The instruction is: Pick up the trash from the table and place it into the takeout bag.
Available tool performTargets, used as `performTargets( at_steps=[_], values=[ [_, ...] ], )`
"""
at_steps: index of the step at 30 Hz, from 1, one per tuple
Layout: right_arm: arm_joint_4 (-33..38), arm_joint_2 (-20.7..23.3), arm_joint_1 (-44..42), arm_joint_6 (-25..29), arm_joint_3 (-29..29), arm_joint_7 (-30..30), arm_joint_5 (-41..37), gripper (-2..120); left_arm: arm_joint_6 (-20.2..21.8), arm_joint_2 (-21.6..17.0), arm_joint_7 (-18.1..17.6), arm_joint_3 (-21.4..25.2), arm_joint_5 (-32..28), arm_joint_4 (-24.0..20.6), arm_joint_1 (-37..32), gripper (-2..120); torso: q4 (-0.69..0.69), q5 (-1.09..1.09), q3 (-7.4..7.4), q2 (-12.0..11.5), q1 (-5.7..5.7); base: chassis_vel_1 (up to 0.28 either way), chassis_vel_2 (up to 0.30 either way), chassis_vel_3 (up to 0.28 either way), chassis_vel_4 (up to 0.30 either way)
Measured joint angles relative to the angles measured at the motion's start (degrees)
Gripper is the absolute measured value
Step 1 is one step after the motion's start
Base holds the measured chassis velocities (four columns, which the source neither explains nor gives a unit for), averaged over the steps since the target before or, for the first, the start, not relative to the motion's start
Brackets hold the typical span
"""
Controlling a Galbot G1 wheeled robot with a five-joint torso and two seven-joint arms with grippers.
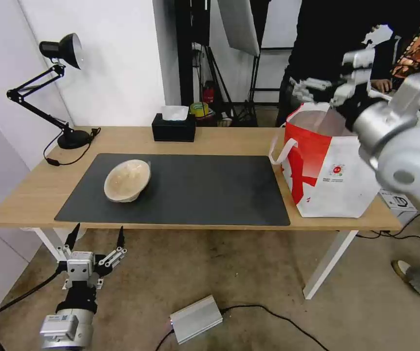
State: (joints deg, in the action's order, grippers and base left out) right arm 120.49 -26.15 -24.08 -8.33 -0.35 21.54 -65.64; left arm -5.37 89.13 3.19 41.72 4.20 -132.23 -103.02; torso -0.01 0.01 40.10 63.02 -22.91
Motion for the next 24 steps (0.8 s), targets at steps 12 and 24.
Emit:
performTargets(
  at_steps=[12, 24],
  values=[
    [6.5, -4.1, -20.4, 1.6, 12.4, 4.2, 8.8, 100, -0.1, 0.6, 0.0, 0.1, 0.5, 0.6, -0.2, 100, 0.0, -0.01, 0.0, 0.0, 0.0, 0.0, 0.0, 0.0, 0.0],
    [14.7, -12.5, -38.2, 2.0, 19.6, 5.5, 19.2, 100, -0.3, 0.9, -0.2, 0.4, 1.0, 0.7, -0.3, 100, 0.01, -0.02, 0.0, 0.0, 0.0, 0.0, 0.0, 0.0, 0.0]
  ],
)
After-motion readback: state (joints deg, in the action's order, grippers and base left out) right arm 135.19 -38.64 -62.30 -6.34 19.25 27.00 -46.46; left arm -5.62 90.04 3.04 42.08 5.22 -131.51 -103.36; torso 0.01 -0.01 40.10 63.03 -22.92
